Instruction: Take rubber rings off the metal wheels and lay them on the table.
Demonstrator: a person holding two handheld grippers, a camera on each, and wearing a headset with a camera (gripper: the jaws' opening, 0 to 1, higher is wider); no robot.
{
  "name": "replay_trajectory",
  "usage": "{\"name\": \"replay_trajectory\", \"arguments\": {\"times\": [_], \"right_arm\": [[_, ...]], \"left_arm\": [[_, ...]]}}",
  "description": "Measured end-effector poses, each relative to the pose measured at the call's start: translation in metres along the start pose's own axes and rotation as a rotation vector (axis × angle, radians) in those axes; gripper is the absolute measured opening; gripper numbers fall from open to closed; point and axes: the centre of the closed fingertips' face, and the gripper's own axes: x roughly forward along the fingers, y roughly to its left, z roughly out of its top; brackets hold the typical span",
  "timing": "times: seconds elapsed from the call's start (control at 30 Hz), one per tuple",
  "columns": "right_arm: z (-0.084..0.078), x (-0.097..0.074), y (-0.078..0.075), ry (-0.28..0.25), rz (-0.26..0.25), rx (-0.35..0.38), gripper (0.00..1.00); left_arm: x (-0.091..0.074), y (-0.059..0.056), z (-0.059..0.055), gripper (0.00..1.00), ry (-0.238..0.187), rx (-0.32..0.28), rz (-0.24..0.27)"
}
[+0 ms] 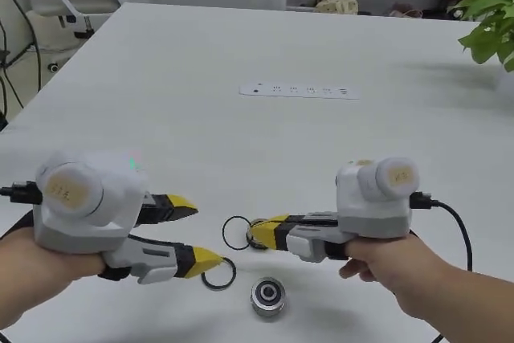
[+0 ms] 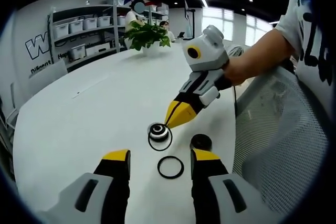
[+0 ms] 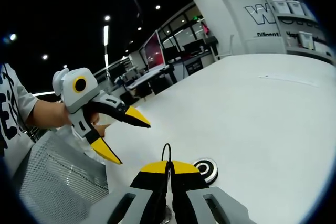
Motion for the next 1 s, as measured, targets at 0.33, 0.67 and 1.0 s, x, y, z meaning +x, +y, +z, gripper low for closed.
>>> {"name": "replay_trajectory", "arguments": {"times": [0.33,0.67,1.0], "right_arm": [[-0.008,0.006,0.012,0.028,0.036,0.011,0.0],[-0.015,0.011,0.02,0.054,0.064,0.025,0.0],[-0.026,0.017,0.026,0.087,0.087,0.032,0.0]], "left_arm": [[-0.011,-0.003,-0.007,0.48,0.0,-0.015,0.015],[-0.016,-0.009,-0.012,0.52,0.006,-0.001,0.013],[-0.021,-0.011,-0.02,0.54,0.021,-0.004,0.008]]}}
